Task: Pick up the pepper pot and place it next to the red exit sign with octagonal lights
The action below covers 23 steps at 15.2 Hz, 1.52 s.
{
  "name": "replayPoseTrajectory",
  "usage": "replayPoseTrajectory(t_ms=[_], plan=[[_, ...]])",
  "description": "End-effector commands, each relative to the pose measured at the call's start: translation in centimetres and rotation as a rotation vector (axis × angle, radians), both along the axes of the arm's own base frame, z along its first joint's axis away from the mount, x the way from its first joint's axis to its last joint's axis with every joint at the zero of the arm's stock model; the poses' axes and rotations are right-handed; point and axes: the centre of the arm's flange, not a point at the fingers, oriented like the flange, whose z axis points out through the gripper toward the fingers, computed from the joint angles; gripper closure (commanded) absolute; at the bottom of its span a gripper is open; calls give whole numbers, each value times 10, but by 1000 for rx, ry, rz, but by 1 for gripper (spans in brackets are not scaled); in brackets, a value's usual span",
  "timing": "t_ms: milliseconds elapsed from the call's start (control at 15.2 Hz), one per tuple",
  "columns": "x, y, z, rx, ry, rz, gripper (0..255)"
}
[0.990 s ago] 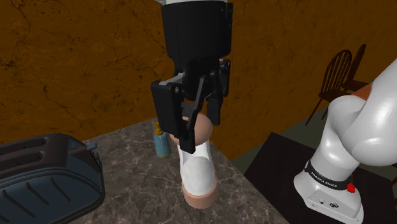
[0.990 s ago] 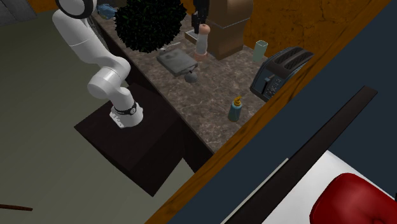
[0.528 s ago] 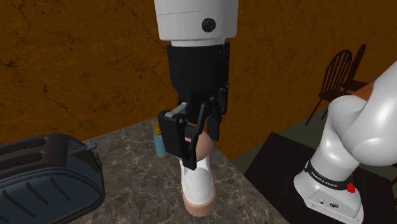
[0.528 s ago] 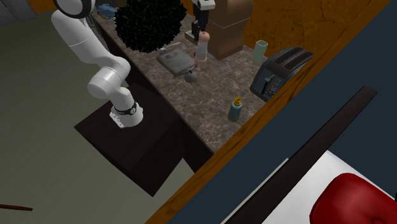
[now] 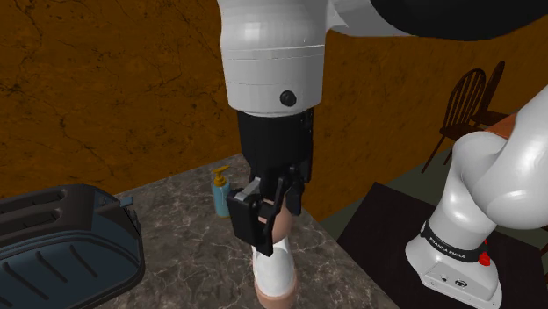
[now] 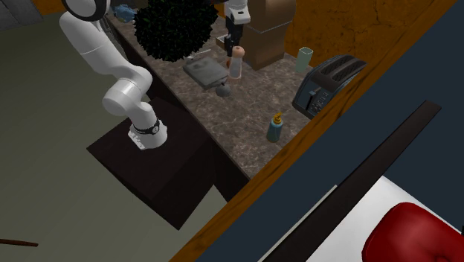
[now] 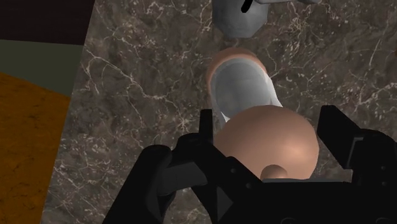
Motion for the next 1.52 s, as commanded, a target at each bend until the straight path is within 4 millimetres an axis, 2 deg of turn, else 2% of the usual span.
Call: replayPoseTrajectory(t_ms=[0, 1452], plan=[[1, 1, -11, 0, -1, 0, 255], [1, 1, -127, 0, -1, 0, 255]])
